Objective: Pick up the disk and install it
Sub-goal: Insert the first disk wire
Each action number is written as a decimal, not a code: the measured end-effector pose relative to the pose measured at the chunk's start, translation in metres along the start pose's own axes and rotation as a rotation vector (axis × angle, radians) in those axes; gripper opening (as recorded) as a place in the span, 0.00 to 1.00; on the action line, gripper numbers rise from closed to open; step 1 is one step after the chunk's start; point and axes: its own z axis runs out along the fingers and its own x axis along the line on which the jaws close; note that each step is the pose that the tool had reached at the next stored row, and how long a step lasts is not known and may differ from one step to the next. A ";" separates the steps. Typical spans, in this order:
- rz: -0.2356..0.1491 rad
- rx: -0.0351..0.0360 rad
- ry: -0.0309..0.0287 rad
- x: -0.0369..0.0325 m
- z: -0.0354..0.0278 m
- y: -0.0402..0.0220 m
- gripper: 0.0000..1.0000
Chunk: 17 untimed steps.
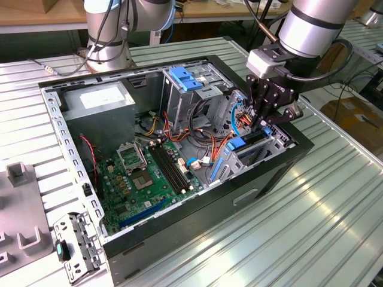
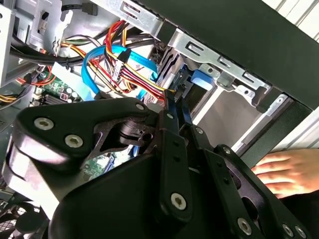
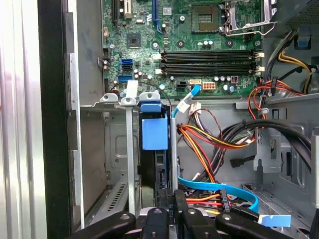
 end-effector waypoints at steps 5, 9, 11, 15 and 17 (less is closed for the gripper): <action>0.003 0.0000 -0.0002 0.0005 0.0002 -0.0001 0.17; 0.003 -0.0001 -0.0001 0.0012 0.0002 -0.0001 0.17; 0.003 0.0000 -0.0001 0.0013 0.0005 -0.0001 0.17; 0.003 -0.0001 0.0000 0.0016 0.0012 -0.0001 0.17; 0.005 -0.0001 0.0004 0.0017 0.0019 -0.0001 0.17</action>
